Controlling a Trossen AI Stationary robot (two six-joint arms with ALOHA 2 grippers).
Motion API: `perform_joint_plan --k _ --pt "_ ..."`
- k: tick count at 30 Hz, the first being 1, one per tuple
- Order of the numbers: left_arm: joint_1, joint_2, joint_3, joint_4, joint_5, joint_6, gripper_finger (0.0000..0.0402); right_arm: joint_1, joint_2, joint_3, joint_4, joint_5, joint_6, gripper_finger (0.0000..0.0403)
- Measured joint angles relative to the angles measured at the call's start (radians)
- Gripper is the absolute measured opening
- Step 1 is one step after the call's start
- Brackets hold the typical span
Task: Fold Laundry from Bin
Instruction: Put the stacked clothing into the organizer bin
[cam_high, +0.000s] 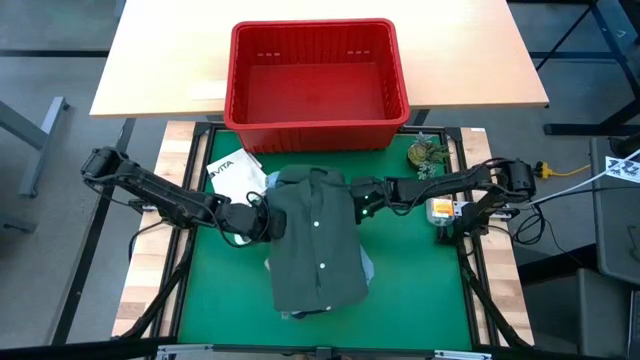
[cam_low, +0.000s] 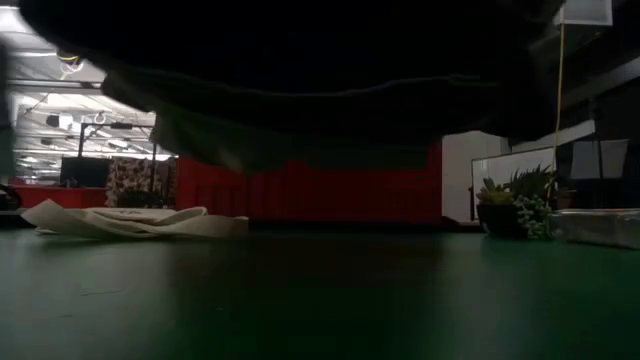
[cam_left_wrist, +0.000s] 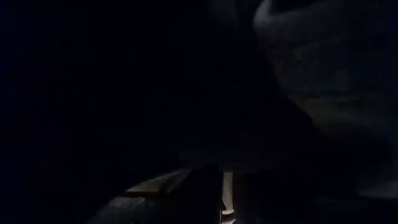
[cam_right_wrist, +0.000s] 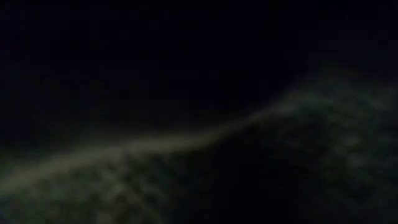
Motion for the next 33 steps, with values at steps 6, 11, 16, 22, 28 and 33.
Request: perform_joint_plan --k 6,11,16,22,28,33 --pt "0.049 -0.004 0.037 -0.032 0.024 0.006 0.0004 -0.045 -0.022 0.000 -0.005 -0.028 -0.005 0.0013" --pt "0.101 -0.012 0.060 -0.077 0.069 0.030 0.0004 -0.073 -0.025 0.001 -0.008 -0.058 -0.013 0.0014" --pt "0.147 -0.022 0.070 -0.088 0.113 0.031 0.0004 -0.097 -0.026 0.007 -0.009 -0.099 -0.011 0.0014" --pt "0.195 -0.039 0.073 -0.096 0.144 0.032 0.0004 -0.152 -0.026 0.039 -0.044 -0.163 -0.009 0.0014" --pt "0.242 -0.084 0.073 -0.108 0.165 0.062 0.0005 -0.181 -0.026 0.157 -0.215 -0.162 -0.038 0.0014" --pt "0.278 -0.134 0.075 -0.082 0.181 0.071 0.0005 -0.191 -0.029 0.299 -0.387 -0.160 -0.082 0.0014"
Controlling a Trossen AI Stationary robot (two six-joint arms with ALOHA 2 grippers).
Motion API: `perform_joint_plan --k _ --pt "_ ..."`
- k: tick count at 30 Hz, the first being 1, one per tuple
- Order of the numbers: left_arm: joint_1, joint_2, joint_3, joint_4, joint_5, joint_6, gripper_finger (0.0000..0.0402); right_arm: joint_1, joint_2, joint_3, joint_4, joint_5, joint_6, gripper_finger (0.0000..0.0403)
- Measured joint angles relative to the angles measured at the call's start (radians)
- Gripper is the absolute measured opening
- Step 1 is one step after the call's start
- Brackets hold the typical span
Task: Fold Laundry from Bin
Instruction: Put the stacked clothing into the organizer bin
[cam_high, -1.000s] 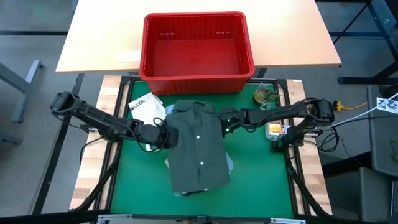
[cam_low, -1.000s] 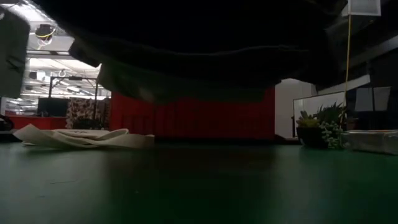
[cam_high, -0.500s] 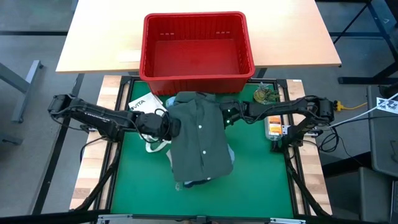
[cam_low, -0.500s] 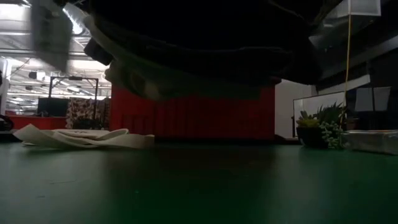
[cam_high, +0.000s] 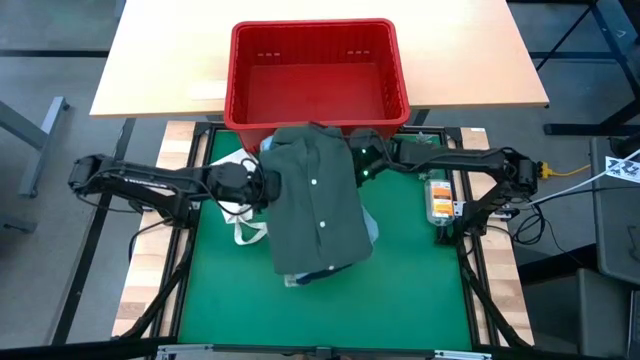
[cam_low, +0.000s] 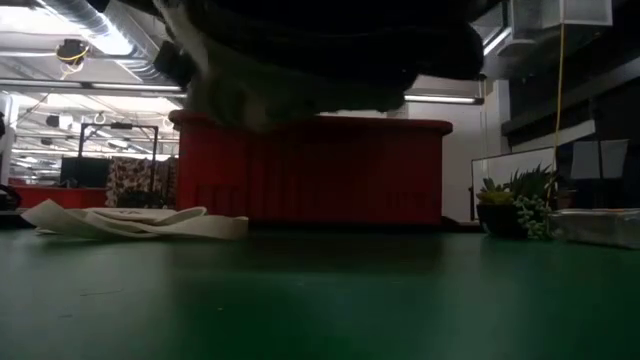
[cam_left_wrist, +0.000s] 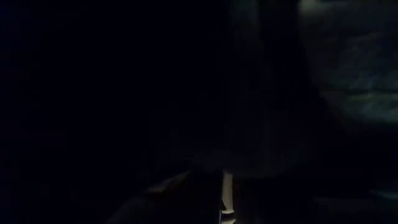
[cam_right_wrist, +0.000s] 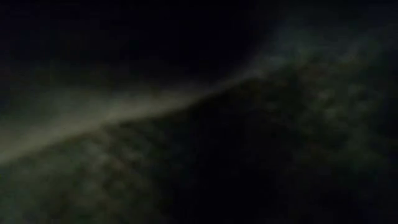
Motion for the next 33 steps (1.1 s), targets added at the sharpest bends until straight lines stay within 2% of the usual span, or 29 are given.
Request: perform_joint_plan --k 7,12,21,33 --pt "0.058 -0.053 0.000 0.041 0.002 0.004 0.0005 -0.012 0.001 0.139 -0.126 0.059 -0.085 0.0014" --pt "0.096 -0.070 0.001 0.097 -0.010 0.003 0.0005 -0.040 0.000 0.188 -0.101 0.056 -0.099 0.0014" --pt "0.153 -0.067 0.001 0.133 0.008 0.012 0.0005 -0.071 0.006 0.196 -0.069 0.056 -0.101 0.0013" --pt "0.177 -0.061 0.001 0.140 0.020 0.003 0.0005 -0.085 0.020 0.196 -0.058 0.048 -0.101 0.0013"
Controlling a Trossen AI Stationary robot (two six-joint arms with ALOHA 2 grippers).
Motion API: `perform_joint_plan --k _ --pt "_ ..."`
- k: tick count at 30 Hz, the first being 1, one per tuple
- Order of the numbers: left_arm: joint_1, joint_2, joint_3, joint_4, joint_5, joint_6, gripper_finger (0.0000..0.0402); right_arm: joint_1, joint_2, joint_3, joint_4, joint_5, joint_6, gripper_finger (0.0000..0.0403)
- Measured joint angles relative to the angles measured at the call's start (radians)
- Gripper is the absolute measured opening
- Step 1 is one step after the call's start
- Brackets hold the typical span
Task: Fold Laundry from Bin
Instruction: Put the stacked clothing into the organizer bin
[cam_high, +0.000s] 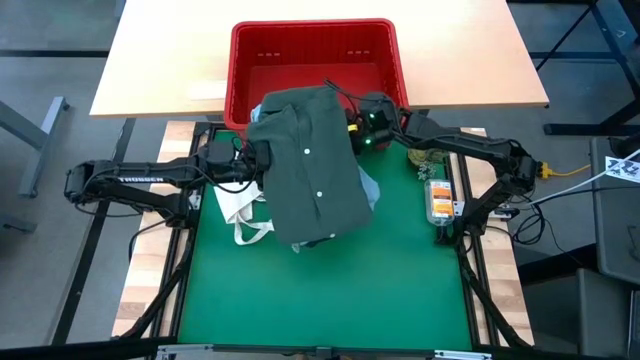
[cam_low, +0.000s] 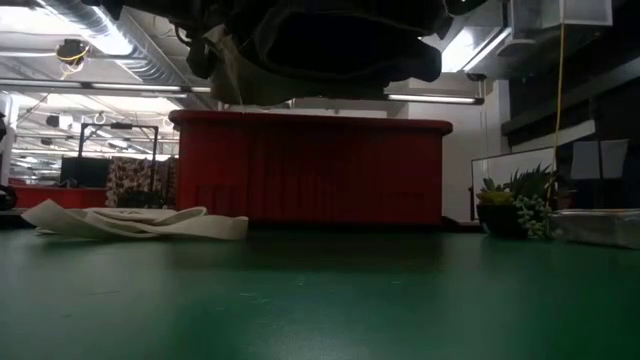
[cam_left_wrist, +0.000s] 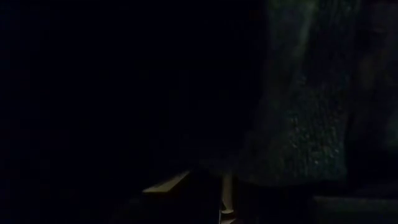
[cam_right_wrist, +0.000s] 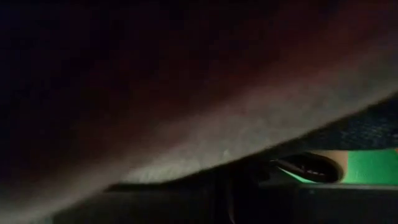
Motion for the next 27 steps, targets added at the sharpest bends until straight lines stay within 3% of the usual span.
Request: perform_joint_plan --k 27 --pt "0.142 0.000 0.000 0.050 0.030 -0.026 0.0005 -0.100 0.015 0.000 0.140 -0.036 0.072 0.0013"
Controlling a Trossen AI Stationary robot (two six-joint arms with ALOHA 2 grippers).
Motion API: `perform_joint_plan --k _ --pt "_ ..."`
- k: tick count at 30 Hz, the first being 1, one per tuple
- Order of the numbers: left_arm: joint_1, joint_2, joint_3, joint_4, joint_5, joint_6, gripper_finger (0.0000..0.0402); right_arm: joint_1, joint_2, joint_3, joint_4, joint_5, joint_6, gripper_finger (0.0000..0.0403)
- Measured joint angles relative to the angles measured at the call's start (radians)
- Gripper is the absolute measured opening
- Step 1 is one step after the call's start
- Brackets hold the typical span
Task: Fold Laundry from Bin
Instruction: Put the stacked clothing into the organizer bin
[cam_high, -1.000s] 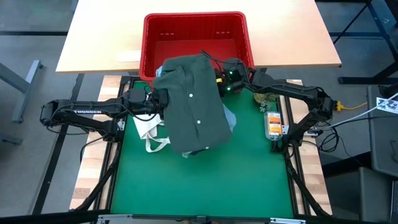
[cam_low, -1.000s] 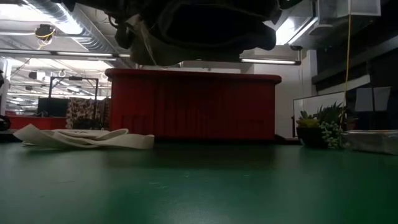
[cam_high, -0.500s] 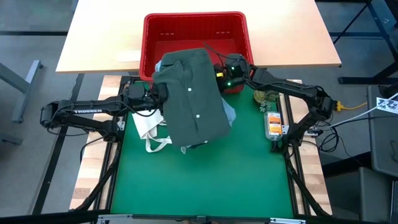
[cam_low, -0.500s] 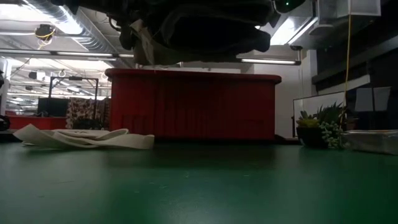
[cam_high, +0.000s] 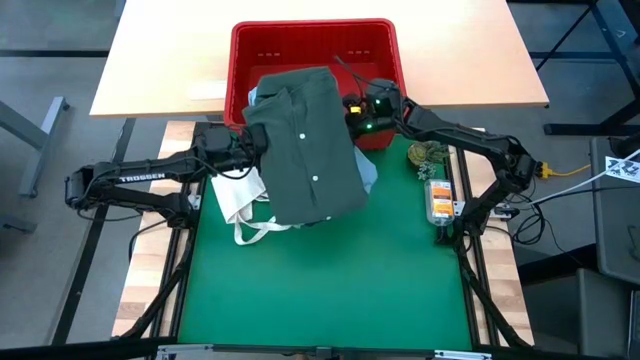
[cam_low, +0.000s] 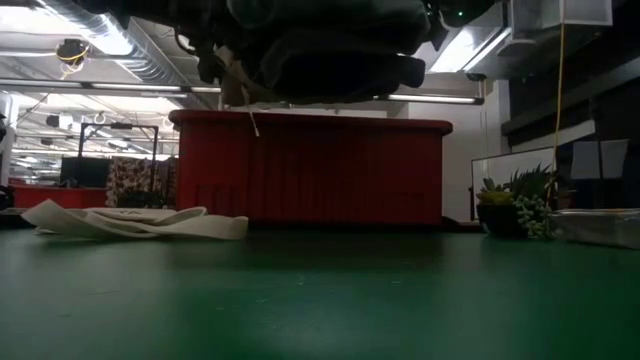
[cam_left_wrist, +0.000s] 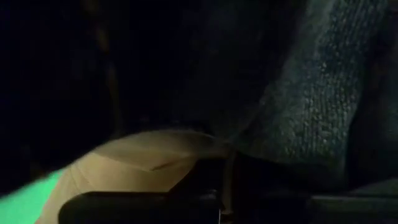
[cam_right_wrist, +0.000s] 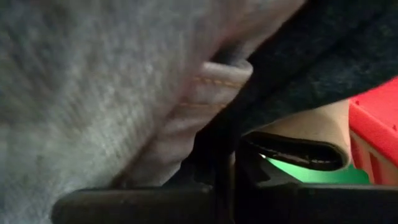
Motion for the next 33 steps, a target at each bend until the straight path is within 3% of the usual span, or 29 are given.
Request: perform_joint_plan --k 20,26,33 --pt "0.064 0.000 0.000 -0.018 0.023 0.004 0.0005 -0.056 0.061 0.000 0.067 -0.069 0.083 0.0013" --pt "0.110 0.019 0.001 0.036 0.030 0.002 0.0005 -0.059 0.061 0.002 0.126 -0.059 0.106 0.0013" --pt "0.140 0.087 0.002 0.102 0.056 -0.020 0.0005 -0.072 0.110 0.069 0.068 -0.069 0.104 0.0013"
